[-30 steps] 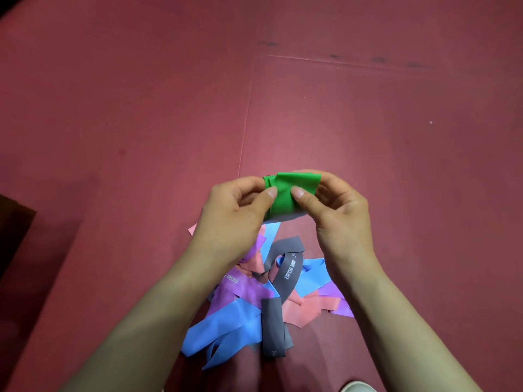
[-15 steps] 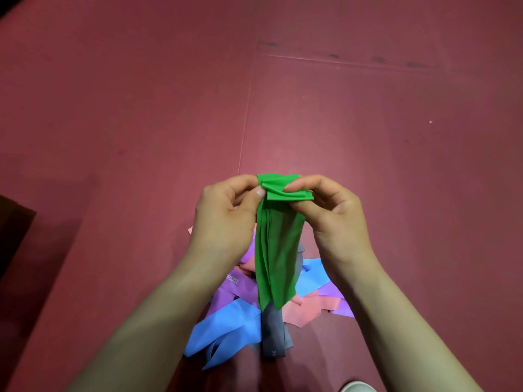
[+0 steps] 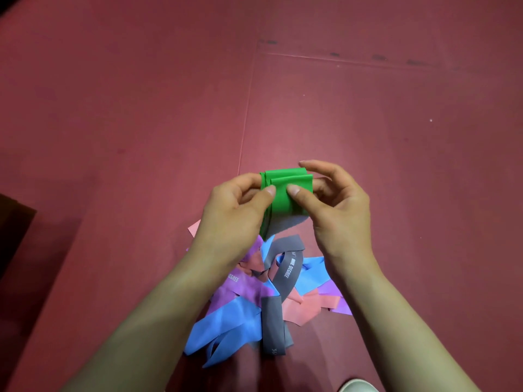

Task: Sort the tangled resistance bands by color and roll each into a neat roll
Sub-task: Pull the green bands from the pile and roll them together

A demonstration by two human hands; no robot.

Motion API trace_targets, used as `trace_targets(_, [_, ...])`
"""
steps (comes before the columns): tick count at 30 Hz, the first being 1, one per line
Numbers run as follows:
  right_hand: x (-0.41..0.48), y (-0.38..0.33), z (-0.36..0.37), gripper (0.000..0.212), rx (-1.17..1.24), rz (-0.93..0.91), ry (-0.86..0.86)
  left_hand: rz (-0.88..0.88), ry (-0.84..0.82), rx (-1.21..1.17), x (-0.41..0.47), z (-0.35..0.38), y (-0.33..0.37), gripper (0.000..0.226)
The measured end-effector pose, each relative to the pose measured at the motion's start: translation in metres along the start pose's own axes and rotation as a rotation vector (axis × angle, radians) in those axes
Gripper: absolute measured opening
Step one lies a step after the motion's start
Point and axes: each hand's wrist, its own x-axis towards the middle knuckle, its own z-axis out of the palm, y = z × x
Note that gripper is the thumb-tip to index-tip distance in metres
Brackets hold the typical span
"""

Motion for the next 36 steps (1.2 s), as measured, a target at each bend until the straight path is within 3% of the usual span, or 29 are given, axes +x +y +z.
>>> trace_targets(5, [-0.001, -0.002, 0.003, 0.045, -0.016, 0.025, 0.009, 0.053, 0.008, -0.041, -0.001, 0.000, -0.002, 0.021])
trace_targets(8, [-0.002, -0.002, 0.002, 0.050, 0.052, 0.183, -0.006, 0.052, 0.005, -0.066, 0.001, -0.003, 0.000, 0.024])
trace_targets(10, [-0.001, -0.003, 0.001, 0.034, 0.107, 0.271, -0.079, 0.049, -0.021, -0.055, 0.001, -0.003, 0.002, 0.023])
trace_targets(12, [-0.003, -0.004, 0.001, 0.017, 0.092, 0.231, -0.158, 0.043, -0.016, -0.001, 0.002, -0.003, 0.001, 0.022])
trace_targets(15, [-0.004, -0.004, 0.006, 0.025, -0.010, 0.120, -0.093, 0.065, 0.089, 0.163, 0.002, -0.003, -0.003, 0.014])
trace_targets(19, [-0.003, -0.004, 0.011, 0.025, -0.063, 0.074, 0.059, 0.198, 0.308, 0.372, -0.001, -0.001, -0.003, 0.033])
trace_targets(22, [-0.003, -0.003, 0.011, 0.020, -0.028, 0.087, 0.079, 0.271, 0.136, 0.401, -0.003, 0.004, -0.001, 0.030])
trace_targets(25, [-0.005, -0.005, 0.010, 0.014, 0.058, 0.135, -0.040, 0.205, 0.018, 0.308, -0.004, 0.007, -0.001, 0.041])
trace_targets(28, [-0.005, -0.006, 0.008, 0.016, 0.230, 0.193, -0.156, 0.156, 0.042, 0.109, 0.000, 0.000, 0.002, 0.041])
trace_targets(31, [-0.004, -0.008, 0.007, 0.019, 0.312, 0.222, -0.211, 0.163, 0.115, 0.080, 0.005, -0.008, 0.004, 0.035])
trace_targets(36, [-0.003, -0.008, 0.005, 0.011, 0.216, 0.165, -0.099, 0.148, 0.051, 0.123, 0.003, -0.007, 0.003, 0.042])
